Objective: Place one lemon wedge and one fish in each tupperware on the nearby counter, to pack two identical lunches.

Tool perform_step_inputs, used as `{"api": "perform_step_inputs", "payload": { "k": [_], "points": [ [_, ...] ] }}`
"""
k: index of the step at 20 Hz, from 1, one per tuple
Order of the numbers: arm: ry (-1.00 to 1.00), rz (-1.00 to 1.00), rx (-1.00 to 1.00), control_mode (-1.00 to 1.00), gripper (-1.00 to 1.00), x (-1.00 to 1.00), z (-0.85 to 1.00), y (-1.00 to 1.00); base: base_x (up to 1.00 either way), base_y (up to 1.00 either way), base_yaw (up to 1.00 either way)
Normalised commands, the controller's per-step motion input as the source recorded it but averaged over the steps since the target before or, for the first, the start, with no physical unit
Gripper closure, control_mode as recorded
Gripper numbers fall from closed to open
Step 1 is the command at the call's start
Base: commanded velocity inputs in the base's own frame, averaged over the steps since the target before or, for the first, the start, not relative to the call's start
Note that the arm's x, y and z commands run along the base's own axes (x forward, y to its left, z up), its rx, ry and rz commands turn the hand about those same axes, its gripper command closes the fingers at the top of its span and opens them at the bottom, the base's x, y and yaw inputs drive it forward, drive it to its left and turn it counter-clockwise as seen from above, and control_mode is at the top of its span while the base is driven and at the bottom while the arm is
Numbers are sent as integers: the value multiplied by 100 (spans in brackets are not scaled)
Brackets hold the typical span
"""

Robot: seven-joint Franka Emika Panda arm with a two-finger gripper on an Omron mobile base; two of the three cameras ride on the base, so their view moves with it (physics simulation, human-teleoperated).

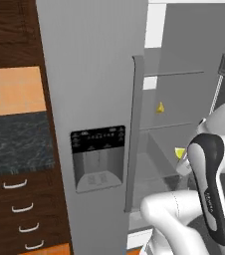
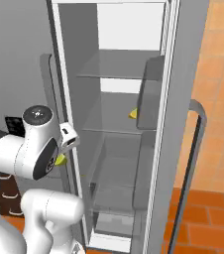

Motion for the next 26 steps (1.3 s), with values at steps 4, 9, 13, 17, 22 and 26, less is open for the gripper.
{"api": "perform_step_inputs", "payload": {
  "k": [4,9,13,17,22,26],
  "points": [
    [0,0,0,100,100,0,0,0,0,100,1],
    [0,0,0,100,100,0,0,0,1,100,0],
    [0,0,0,100,100,0,0,0,11,100,0],
    [0,0,0,100,100,0,0,0,16,100,0],
    [0,0,0,100,100,0,0,0,39,100,0],
    [0,0,0,100,100,0,0,0,57,100,0]
  ]
}}
